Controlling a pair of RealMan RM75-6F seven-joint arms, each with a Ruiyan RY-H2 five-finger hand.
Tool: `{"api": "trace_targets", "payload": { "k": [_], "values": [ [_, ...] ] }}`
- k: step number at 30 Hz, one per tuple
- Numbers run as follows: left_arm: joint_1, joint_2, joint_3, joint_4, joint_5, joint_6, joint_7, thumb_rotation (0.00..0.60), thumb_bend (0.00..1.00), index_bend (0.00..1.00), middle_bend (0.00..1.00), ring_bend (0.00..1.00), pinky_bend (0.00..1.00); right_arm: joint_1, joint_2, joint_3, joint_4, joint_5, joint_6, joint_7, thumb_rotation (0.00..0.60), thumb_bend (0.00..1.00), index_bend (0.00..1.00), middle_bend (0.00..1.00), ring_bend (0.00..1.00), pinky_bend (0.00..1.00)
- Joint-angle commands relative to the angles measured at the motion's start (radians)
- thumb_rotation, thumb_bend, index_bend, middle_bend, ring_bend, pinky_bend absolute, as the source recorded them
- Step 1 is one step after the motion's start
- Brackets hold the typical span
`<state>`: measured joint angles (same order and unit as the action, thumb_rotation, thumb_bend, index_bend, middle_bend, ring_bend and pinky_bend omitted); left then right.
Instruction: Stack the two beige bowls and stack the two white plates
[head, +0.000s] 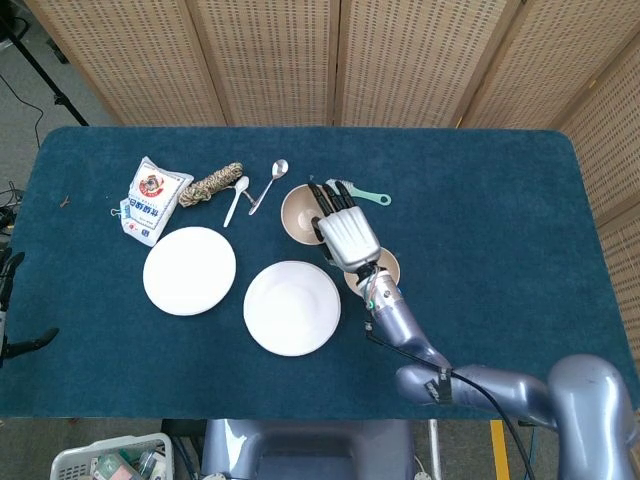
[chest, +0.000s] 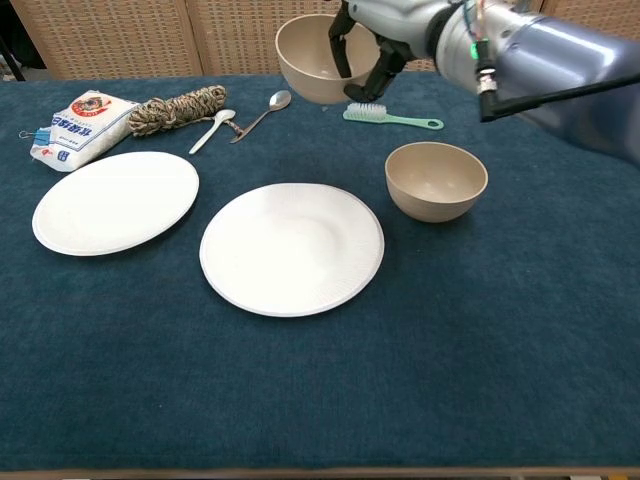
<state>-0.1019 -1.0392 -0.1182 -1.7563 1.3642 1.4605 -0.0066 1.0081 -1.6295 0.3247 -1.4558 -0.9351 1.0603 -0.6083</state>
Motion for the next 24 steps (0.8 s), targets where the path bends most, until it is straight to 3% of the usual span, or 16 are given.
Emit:
{"api": "trace_targets", "payload": {
  "k": [1, 11, 24],
  "values": [
    [-0.004, -0.005, 0.004, -0.003, 0.006, -0.005, 0.01, 0.6, 0.0, 0.0, 0.0, 0.0, 0.0, -0.09, 0.145, -0.076, -0.186, -0.035, 0.048, -0.054, 0.6, 0.47, 0.69, 0.0, 0.0, 0.0],
    [-0.01, -0.016, 0.014, -0.008, 0.019, -0.011, 0.033, 0.6, 0.0, 0.0, 0.0, 0.0, 0.0, -0.158, 0.228, -0.174, -0.324, -0.093, 0.093, -0.109, 0.6, 0.48, 0.7, 0.0, 0.0, 0.0],
    [-0.008, -0.012, 0.018, -0.012, 0.025, -0.007, 0.026, 0.6, 0.0, 0.0, 0.0, 0.0, 0.0, -0.178, 0.246, -0.203, -0.349, -0.03, 0.09, -0.191, 0.6, 0.49, 0.7, 0.01, 0.0, 0.0]
  ]
}}
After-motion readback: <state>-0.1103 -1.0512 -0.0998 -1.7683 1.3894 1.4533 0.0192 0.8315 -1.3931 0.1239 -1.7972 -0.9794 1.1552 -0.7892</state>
